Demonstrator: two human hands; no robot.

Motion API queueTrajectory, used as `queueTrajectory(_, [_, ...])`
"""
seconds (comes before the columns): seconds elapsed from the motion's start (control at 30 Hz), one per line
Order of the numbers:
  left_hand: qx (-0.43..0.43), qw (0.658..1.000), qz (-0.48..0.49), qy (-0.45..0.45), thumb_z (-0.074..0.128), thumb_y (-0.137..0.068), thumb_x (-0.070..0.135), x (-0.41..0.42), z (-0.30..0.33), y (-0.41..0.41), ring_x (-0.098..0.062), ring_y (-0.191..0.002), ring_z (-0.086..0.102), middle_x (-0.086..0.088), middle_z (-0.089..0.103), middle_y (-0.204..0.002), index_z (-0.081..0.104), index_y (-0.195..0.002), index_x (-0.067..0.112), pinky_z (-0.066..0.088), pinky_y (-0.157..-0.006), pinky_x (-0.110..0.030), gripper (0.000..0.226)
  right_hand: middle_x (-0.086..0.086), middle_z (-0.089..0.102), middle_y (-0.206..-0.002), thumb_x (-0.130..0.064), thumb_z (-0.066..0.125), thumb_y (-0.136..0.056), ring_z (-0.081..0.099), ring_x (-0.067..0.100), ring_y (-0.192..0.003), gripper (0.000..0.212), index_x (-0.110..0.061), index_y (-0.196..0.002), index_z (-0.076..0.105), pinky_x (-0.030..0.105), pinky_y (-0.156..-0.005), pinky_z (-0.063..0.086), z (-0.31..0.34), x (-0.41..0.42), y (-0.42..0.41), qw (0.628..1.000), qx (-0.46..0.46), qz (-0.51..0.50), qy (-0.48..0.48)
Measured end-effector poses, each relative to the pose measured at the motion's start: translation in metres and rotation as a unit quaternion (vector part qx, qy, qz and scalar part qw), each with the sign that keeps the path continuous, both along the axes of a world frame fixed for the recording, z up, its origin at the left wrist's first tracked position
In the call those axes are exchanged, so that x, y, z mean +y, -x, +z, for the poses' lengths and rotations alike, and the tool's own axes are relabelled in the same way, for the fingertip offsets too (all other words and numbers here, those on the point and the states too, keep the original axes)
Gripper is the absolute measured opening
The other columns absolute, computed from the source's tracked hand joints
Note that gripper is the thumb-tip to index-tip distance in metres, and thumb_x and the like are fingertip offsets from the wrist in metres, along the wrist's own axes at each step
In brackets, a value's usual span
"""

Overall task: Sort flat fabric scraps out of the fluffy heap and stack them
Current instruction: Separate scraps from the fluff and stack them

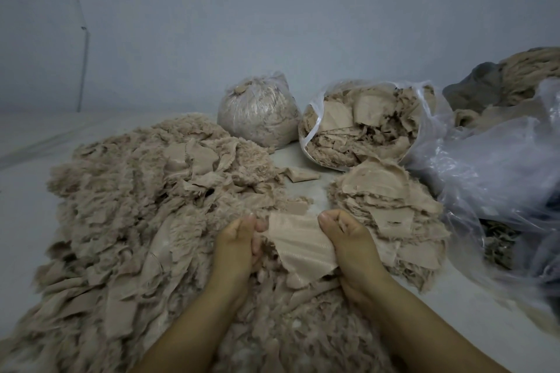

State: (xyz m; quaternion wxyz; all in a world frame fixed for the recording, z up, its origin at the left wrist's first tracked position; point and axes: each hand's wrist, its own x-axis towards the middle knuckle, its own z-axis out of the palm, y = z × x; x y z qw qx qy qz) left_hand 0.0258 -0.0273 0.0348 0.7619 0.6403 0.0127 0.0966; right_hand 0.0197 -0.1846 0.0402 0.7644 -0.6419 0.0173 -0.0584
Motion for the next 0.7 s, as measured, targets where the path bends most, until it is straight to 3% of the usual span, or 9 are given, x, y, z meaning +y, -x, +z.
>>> queueTrajectory(0.07, [-0.005, 1.000, -0.011, 0.018, 0.040, -0.100, 0.019, 0.002, 0.001, -0.001, -0.005, -0.032, 0.026, 0.005, 0.037, -0.041, 0.051, -0.074, 0.007, 0.018, -0.033, -0.014, 0.031, 0.000, 0.057, -0.059, -0.027, 0.058, -0.093, 0.052, 0.017, -0.056, 0.027, -0.011, -0.072, 0.058, 0.023, -0.050, 0.042, -0.001, -0.004, 0.001, 1.000, 0.006, 0.013, 0.020])
queueTrajectory(0.2, [-0.021, 0.993, -0.110, 0.029, 0.042, -0.098, 0.018, 0.000, 0.000, 0.001, -0.006, -0.033, 0.027, 0.002, 0.037, -0.043, 0.050, -0.075, 0.005, 0.021, -0.033, -0.015, 0.028, 0.016, 0.057, -0.081, -0.058, 0.069, -0.077, 0.049, 0.026, -0.076, 0.056, -0.003, -0.085, 0.062, 0.040, -0.072, 0.039, 0.000, -0.005, 0.008, 0.987, 0.010, 0.135, 0.092])
queueTrajectory(0.3, [-0.032, 0.981, -0.190, 0.034, 0.048, -0.090, 0.024, -0.003, 0.000, 0.004, -0.007, -0.036, 0.030, 0.001, 0.039, -0.045, 0.051, -0.075, 0.006, 0.025, -0.034, -0.016, 0.024, 0.021, 0.070, -0.094, -0.045, 0.075, -0.074, 0.063, 0.031, -0.087, 0.046, -0.001, -0.087, 0.071, 0.045, -0.085, 0.049, -0.001, -0.004, 0.010, 0.976, 0.039, 0.189, 0.098])
queueTrajectory(0.4, [-0.042, 0.987, -0.143, 0.054, 0.049, -0.090, 0.023, -0.001, 0.001, 0.002, -0.007, -0.036, 0.031, 0.002, 0.040, -0.044, 0.053, -0.076, 0.008, 0.027, -0.034, -0.016, 0.021, 0.009, 0.067, -0.076, -0.026, 0.075, -0.077, 0.059, 0.020, -0.071, 0.017, -0.011, -0.073, 0.067, 0.031, -0.066, 0.047, -0.002, -0.004, 0.007, 0.988, 0.043, 0.123, 0.084])
queueTrajectory(0.5, [-0.047, 0.995, -0.038, 0.076, 0.039, -0.099, 0.014, 0.009, 0.003, -0.008, -0.005, -0.036, 0.030, 0.005, 0.037, -0.043, 0.051, -0.077, 0.007, 0.025, -0.033, -0.015, 0.025, -0.006, 0.059, -0.059, -0.017, 0.063, -0.090, 0.054, 0.007, -0.054, 0.020, -0.014, -0.070, 0.058, 0.021, -0.049, 0.043, 0.001, -0.010, -0.002, 0.999, -0.004, -0.031, 0.024])
queueTrajectory(0.63, [-0.027, 0.998, -0.050, 0.022, 0.046, -0.096, 0.025, 0.011, -0.002, -0.009, -0.009, -0.039, 0.038, 0.001, 0.045, -0.049, 0.053, -0.073, 0.007, 0.034, -0.036, -0.018, 0.030, 0.003, 0.054, -0.067, -0.019, 0.060, -0.091, 0.049, 0.018, -0.062, 0.017, -0.014, -0.076, 0.058, 0.029, -0.060, 0.044, 0.003, -0.013, -0.003, 0.995, -0.059, -0.071, 0.034])
queueTrajectory(0.7, [-0.019, 0.996, -0.088, -0.007, 0.053, -0.084, 0.044, 0.006, -0.002, -0.006, -0.014, -0.052, 0.057, 0.000, 0.058, -0.057, 0.062, -0.078, 0.006, 0.050, -0.051, -0.022, 0.039, -0.001, 0.058, -0.067, -0.018, 0.062, -0.091, 0.052, 0.013, -0.061, 0.015, -0.020, -0.076, 0.062, 0.027, -0.055, 0.045, 0.003, -0.009, 0.000, 0.996, -0.074, -0.032, 0.035])
